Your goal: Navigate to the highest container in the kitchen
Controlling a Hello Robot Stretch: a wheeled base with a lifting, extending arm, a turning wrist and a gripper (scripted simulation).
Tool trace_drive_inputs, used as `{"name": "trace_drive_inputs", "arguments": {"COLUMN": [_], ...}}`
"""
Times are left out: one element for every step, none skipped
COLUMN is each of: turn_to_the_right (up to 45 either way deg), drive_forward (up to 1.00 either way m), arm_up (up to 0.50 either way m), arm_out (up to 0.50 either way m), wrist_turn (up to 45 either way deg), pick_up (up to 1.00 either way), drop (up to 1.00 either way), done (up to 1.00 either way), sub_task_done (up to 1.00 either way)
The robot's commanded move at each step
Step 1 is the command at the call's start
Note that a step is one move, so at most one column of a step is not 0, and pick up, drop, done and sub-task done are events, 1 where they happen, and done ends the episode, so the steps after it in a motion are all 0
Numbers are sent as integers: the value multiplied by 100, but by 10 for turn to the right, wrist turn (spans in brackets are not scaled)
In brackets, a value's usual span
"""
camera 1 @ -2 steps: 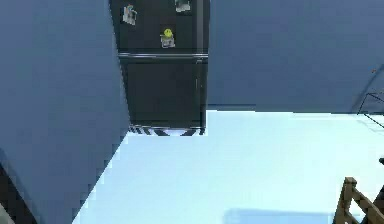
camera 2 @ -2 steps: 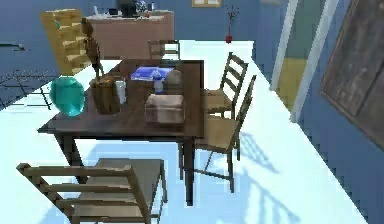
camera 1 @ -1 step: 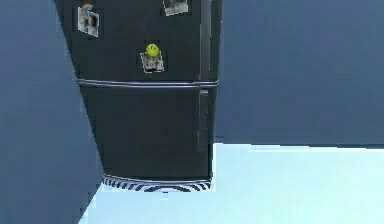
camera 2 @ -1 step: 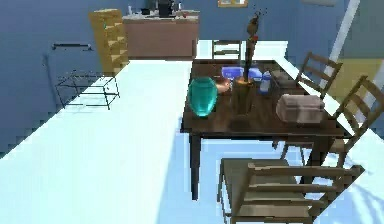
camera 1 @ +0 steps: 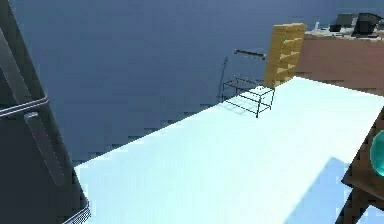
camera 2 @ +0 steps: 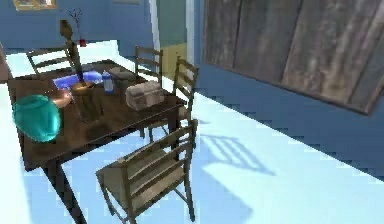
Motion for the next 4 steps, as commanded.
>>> {"name": "trace_drive_inputs", "arguments": {"turn_to_the_right": [30, 0, 450, -150], "drive_forward": [0, 55, 0, 0], "arm_up": [0, 0, 0, 0], "arm_out": [0, 0, 0, 0], "wrist_turn": [0, 0, 0, 0], "pick_up": [0, 0, 0, 0], "drop": [0, 0, 0, 0], "done": [0, 0, 0, 0], "sub_task_done": [0, 0, 0, 0]}}
